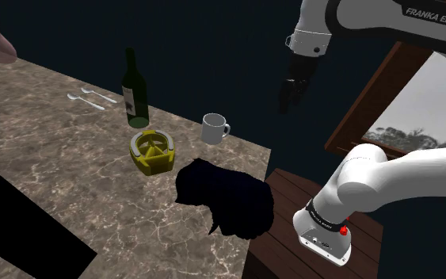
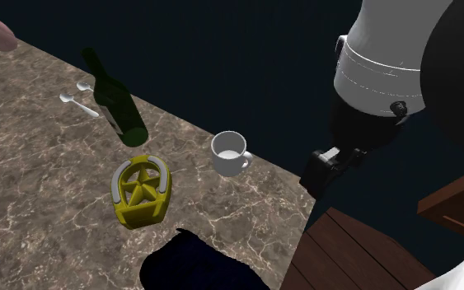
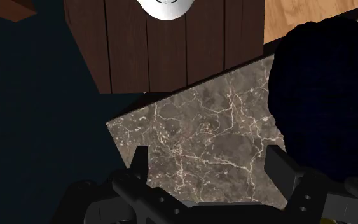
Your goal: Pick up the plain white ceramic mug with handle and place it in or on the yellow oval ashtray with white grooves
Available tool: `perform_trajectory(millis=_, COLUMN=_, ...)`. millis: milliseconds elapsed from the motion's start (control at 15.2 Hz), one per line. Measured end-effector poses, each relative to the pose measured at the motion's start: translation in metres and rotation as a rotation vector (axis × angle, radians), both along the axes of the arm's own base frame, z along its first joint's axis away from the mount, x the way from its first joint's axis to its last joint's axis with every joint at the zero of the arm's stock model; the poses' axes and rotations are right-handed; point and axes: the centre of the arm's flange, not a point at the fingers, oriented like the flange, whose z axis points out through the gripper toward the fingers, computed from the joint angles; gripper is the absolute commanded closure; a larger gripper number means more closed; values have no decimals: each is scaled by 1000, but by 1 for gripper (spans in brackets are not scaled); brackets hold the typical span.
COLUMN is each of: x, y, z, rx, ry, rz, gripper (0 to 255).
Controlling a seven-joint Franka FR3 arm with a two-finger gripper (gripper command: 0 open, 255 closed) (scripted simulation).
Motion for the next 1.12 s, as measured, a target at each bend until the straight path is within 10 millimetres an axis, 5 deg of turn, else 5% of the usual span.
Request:
perform_trajectory(millis=198, x=11, y=3, z=-11, rx=-2, ry=-4, rz=-2, gripper=0)
perform_trajectory(millis=1122, x=144, y=31, z=-116, rx=-17, ry=-79, rz=-23, gripper=0)
